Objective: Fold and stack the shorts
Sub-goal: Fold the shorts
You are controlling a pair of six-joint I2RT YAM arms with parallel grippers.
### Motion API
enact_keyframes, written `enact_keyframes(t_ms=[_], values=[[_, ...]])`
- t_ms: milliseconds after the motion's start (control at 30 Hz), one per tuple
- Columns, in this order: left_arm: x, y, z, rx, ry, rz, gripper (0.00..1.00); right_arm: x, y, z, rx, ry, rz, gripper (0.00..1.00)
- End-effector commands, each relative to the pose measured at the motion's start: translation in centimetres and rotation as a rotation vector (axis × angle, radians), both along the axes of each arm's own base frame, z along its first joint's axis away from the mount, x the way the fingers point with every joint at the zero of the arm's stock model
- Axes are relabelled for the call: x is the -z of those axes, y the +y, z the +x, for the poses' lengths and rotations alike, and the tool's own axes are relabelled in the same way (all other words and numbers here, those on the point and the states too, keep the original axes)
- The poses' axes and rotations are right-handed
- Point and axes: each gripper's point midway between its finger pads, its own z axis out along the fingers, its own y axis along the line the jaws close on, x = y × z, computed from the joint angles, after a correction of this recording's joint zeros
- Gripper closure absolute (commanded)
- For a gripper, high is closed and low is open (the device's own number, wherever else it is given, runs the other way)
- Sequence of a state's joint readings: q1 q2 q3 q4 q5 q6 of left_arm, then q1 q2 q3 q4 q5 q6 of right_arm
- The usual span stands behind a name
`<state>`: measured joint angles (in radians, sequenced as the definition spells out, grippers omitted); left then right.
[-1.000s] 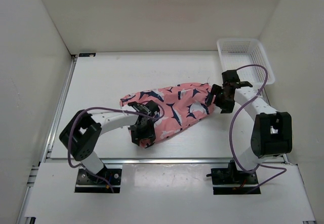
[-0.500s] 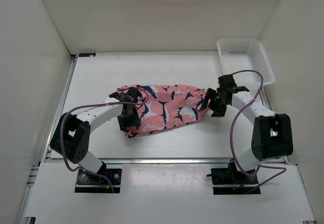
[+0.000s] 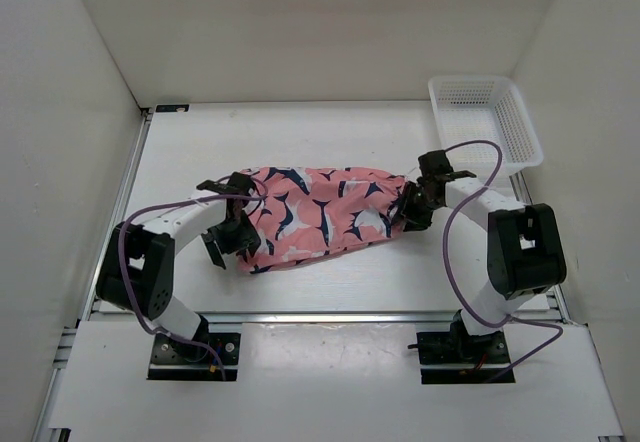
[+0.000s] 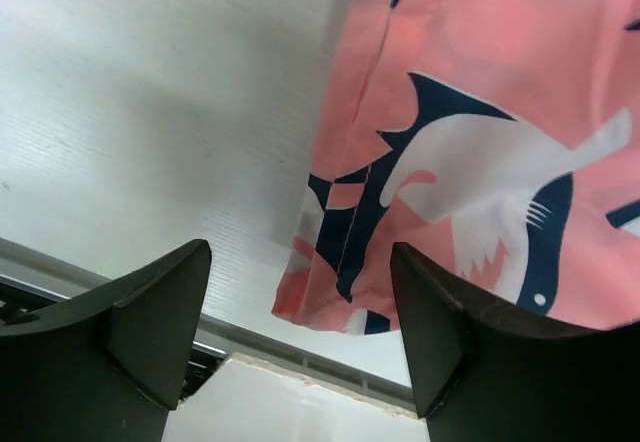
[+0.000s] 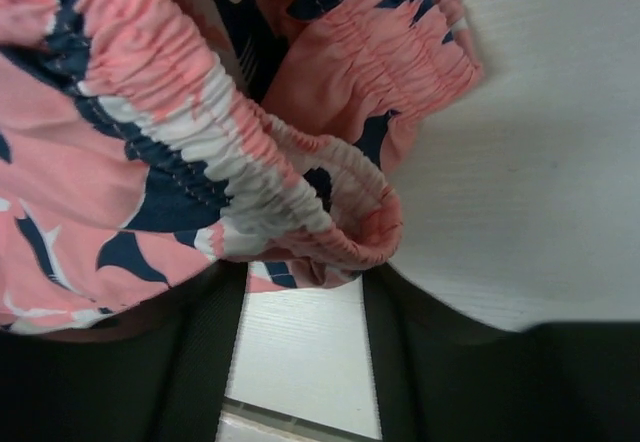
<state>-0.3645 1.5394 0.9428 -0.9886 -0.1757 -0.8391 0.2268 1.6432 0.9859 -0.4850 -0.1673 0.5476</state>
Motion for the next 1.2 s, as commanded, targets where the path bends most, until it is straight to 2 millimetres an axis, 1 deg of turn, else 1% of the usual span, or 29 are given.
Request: enact_keyframes(t_ms=[0, 33, 67, 100, 167, 200, 333, 367, 400, 433, 467, 500, 533, 567, 600, 667, 700, 767, 800, 833, 867, 900, 933, 967, 1000, 1033, 1067, 1133, 1167], values=[[0.4, -0.5, 0.9, -0.020, -0.029, -0.024, 0.23, -0.9, 0.3, 1.8, 0.007, -0.055, 0.004, 0.63], [0.4, -0.5, 0.9, -0.020, -0.029, -0.024, 0.30, -0.9, 0.3, 1.8, 0.007, -0.055, 0.004, 0.71], [0.3, -0.6, 1.3, -0.010, -0.030, -0.024, 0.46, -0.9, 0.3, 1.8, 0.007, -0.055, 0.004, 0.75], [0.3, -0.7, 1.2, -0.009, -0.027, -0.032, 0.55, -1.2, 0.3, 2.1, 0.007, -0.064, 0.006, 0.87], [-0.2, -1.0, 1.9, 0.000, -0.046, -0.039, 0.77, -1.2, 0.3, 1.9, 0.007, -0.053, 0.003, 0.95], [-0.2, -1.1, 1.8, 0.001, -0.043, -0.048, 0.90, -1.5, 0.4, 2.3, 0.007, -0.065, 0.006, 1.00], [-1.0, -1.0, 2.7, -0.009, -0.069, -0.066, 0.90, -3.1, 0.6, 2.5, 0.001, -0.100, 0.006, 1.00], [-1.5, -0.9, 2.9, -0.009, -0.083, -0.061, 0.90, -4.0, 0.9, 2.6, -0.007, -0.119, 0.011, 1.00], [-2.2, -1.0, 3.0, -0.009, -0.097, -0.066, 0.90, -4.4, 0.8, 2.9, -0.012, -0.128, 0.001, 1.00], [-2.2, -0.6, 3.2, -0.019, -0.100, -0.057, 0.90, -5.2, 1.0, 3.1, -0.015, -0.155, -0.005, 1.00], [-2.8, -0.4, 3.3, -0.019, -0.112, -0.060, 0.90, -5.4, 1.0, 3.1, -0.015, -0.152, -0.005, 1.00], [-3.5, -0.4, 3.5, -0.019, -0.127, -0.065, 0.90, -6.3, 0.9, 3.5, -0.010, -0.173, -0.009, 1.00], [-3.8, -0.2, 3.8, -0.030, -0.130, -0.065, 0.90, -6.8, 1.0, 3.8, -0.010, -0.185, -0.006, 1.00], [-5.2, -0.1, 4.6, -0.030, -0.174, -0.076, 0.90, -7.2, 0.9, 4.1, -0.015, -0.198, -0.016, 1.00], [-5.8, 0.0, 4.7, -0.016, -0.174, -0.075, 0.90, -8.7, 1.1, 5.1, -0.014, -0.233, -0.007, 1.00], [-7.8, 0.2, 5.8, -0.019, -0.217, -0.092, 0.90, -10.1, 1.1, 6.5, -0.014, -0.268, -0.023, 1.00], [-10.2, 0.3, 7.5, -0.026, -0.280, -0.105, 0.90, -12.0, 1.2, 8.2, -0.013, -0.312, -0.035, 1.00], [-12.8, 0.7, 8.4, -0.028, -0.319, -0.109, 0.90, -14.3, 1.2, 10.1, -0.009, -0.364, -0.047, 1.00], [-15.7, 0.8, 9.9, -0.031, -0.398, -0.124, 0.90, -14.8, 1.5, 11.0, -0.009, -0.371, -0.045, 1.00], [-17.1, 0.8, 10.4, -0.020, -0.428, -0.128, 0.90, -15.9, 1.3, 11.9, 0.002, -0.395, -0.041, 1.00], [-18.0, 0.9, 11.0, -0.030, -0.445, -0.138, 0.90, -18.6, 1.4, 13.5, 0.021, -0.456, -0.013, 1.00], [-18.9, 0.8, 11.2, -0.017, -0.463, -0.148, 0.90, -18.8, 1.8, 14.2, 0.015, -0.461, -0.003, 1.00], [-20.0, 0.6, 11.9, -0.016, -0.493, -0.155, 0.90, -19.2, 1.8, 14.4, 0.015, -0.456, -0.004, 1.00], [-20.0, 0.5, 11.8, -0.003, -0.490, -0.161, 0.90, -20.1, 1.9, 14.8, 0.016, -0.474, 0.001, 1.00], [-20.0, 0.2, 11.7, 0.002, -0.487, -0.176, 0.90, -20.1, 1.9, 14.8, 0.016, -0.474, 0.001, 1.00], [-18.8, 0.1, 11.4, 0.004, -0.457, -0.180, 0.90, -19.4, 1.6, 14.6, 0.023, -0.456, -0.016, 1.00], [-17.9, 0.0, 11.1, 0.006, -0.436, -0.185, 0.90, -17.5, 1.2, 13.9, 0.018, -0.415, -0.042, 1.00], [-16.3, -0.7, 10.2, 0.023, -0.409, -0.207, 0.90, -15.6, 0.8, 13.1, 0.022, -0.378, -0.062, 1.00], [-14.2, -0.8, 9.4, 0.014, -0.368, -0.216, 0.90, -13.4, -0.1, 12.2, 0.034, -0.336, -0.083, 1.00]])
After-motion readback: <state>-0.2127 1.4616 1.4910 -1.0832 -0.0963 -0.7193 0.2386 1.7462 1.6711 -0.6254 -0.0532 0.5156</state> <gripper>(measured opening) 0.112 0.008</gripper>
